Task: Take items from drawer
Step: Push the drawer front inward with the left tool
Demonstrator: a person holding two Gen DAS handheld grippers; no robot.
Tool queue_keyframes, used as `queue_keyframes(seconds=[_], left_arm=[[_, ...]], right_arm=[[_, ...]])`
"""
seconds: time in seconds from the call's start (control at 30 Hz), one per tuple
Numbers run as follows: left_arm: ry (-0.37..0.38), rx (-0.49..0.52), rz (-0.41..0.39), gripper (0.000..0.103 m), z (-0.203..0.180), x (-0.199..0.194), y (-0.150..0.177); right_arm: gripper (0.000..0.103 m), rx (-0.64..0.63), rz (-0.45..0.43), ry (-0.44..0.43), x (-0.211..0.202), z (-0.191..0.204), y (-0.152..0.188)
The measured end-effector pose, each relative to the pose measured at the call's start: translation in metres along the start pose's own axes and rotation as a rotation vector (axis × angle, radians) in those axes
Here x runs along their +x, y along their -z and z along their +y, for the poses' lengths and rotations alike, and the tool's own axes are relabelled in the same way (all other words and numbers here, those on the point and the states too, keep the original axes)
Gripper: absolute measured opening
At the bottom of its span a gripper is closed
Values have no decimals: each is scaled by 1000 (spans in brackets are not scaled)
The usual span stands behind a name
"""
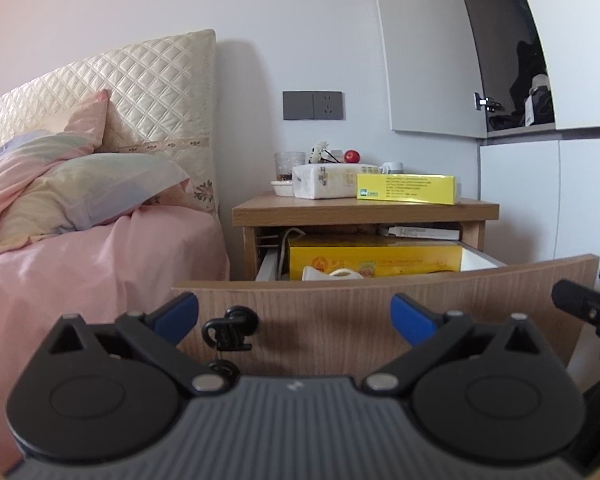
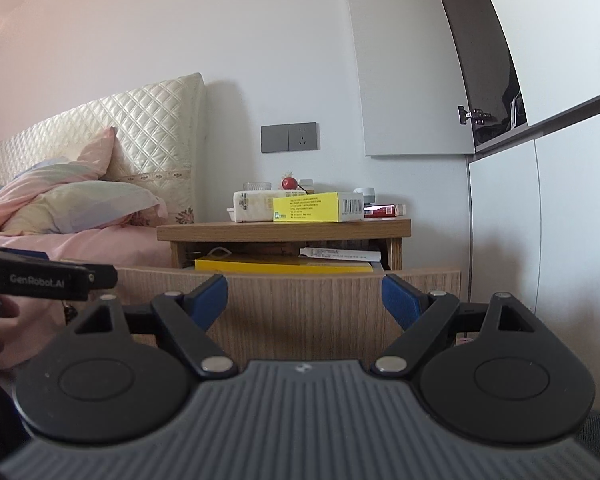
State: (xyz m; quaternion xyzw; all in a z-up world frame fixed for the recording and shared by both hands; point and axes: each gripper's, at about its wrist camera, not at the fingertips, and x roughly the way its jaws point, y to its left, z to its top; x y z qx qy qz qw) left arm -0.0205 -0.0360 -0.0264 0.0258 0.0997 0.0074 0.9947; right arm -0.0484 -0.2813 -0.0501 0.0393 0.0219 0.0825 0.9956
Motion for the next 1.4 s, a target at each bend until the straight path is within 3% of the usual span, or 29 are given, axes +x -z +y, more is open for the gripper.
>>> queue_keyframes(seconds=[0.33,0.6,1.4], left_arm=[[24,22,42,103,-7,16,8],[-12,22,26,103,-8,19,11],[-52,46,80,103,-8,28,22]], right_arm=[[86,15,64,5,14,-2,17],[86,19,102,-12,24,-2,25],[86,35,122,-31,33,-7,24]])
